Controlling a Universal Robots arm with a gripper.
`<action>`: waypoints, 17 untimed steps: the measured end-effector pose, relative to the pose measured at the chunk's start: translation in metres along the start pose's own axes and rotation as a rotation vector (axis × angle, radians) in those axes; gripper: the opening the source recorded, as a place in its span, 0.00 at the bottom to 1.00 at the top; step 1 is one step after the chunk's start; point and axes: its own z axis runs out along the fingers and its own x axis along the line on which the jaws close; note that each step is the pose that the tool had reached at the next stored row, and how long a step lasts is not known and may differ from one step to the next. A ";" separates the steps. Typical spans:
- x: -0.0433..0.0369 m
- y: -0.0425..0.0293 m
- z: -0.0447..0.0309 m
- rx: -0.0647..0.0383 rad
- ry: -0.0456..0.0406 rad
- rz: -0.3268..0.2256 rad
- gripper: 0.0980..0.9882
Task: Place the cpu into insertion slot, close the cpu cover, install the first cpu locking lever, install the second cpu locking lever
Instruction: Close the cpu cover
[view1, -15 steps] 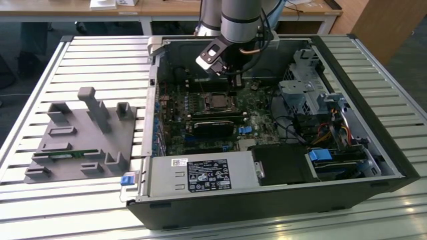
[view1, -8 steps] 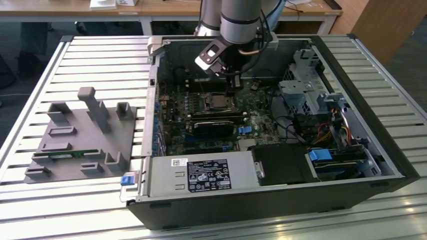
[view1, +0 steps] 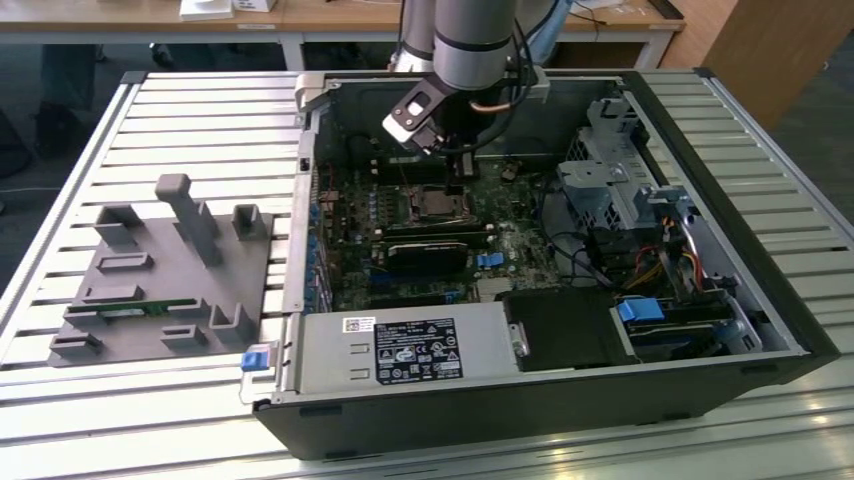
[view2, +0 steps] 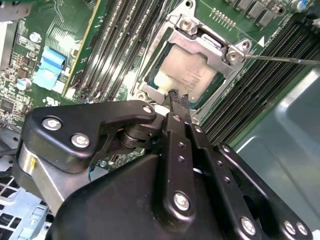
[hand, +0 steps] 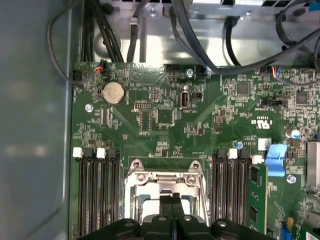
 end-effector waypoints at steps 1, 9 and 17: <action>0.0000 -0.0003 0.0002 0.000 0.0002 0.000 0.01; 0.0000 -0.0058 0.0009 0.000 0.0001 0.000 0.01; 0.0000 -0.0084 0.0040 0.000 0.0002 0.000 0.01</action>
